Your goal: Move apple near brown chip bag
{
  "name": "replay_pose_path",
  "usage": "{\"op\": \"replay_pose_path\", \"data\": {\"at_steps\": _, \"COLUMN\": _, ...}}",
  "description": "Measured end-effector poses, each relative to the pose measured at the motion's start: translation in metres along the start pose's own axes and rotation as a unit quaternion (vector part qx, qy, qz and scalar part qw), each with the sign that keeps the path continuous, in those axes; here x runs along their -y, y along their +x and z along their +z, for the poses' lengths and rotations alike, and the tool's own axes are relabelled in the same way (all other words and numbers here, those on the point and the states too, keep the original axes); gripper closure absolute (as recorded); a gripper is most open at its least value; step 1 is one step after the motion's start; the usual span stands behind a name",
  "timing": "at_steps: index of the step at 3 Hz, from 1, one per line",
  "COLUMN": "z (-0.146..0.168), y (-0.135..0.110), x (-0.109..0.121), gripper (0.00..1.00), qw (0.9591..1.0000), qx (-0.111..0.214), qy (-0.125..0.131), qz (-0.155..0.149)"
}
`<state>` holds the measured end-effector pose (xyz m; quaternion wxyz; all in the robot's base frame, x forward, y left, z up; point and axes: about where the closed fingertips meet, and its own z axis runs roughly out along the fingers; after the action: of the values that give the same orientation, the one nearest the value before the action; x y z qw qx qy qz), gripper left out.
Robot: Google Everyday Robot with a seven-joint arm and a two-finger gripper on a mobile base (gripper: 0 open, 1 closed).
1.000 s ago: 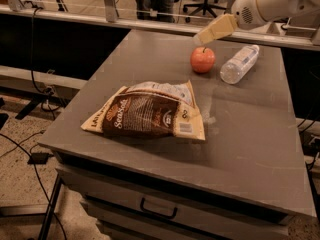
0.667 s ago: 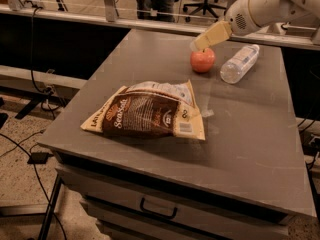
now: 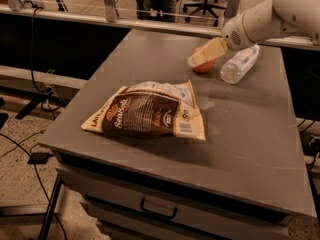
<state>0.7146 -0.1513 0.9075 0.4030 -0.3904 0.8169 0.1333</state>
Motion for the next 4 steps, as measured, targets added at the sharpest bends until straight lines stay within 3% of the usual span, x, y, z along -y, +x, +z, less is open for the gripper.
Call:
{"op": "replay_pose_path", "data": {"at_steps": 1, "z": 0.008, "y": 0.015, "x": 0.000, "gripper": 0.00, "qw": 0.9999, "qx": -0.011, "qy": 0.003, "qz": 0.002}}
{"op": "replay_pose_path", "data": {"at_steps": 2, "z": 0.017, "y": 0.027, "x": 0.003, "gripper": 0.11, "qw": 0.9998, "qx": -0.013, "qy": 0.010, "qz": 0.008}}
{"op": "replay_pose_path", "data": {"at_steps": 4, "z": 0.041, "y": 0.020, "x": 0.010, "gripper": 0.57, "qw": 0.9992, "qx": 0.029, "qy": 0.009, "qz": 0.025}}
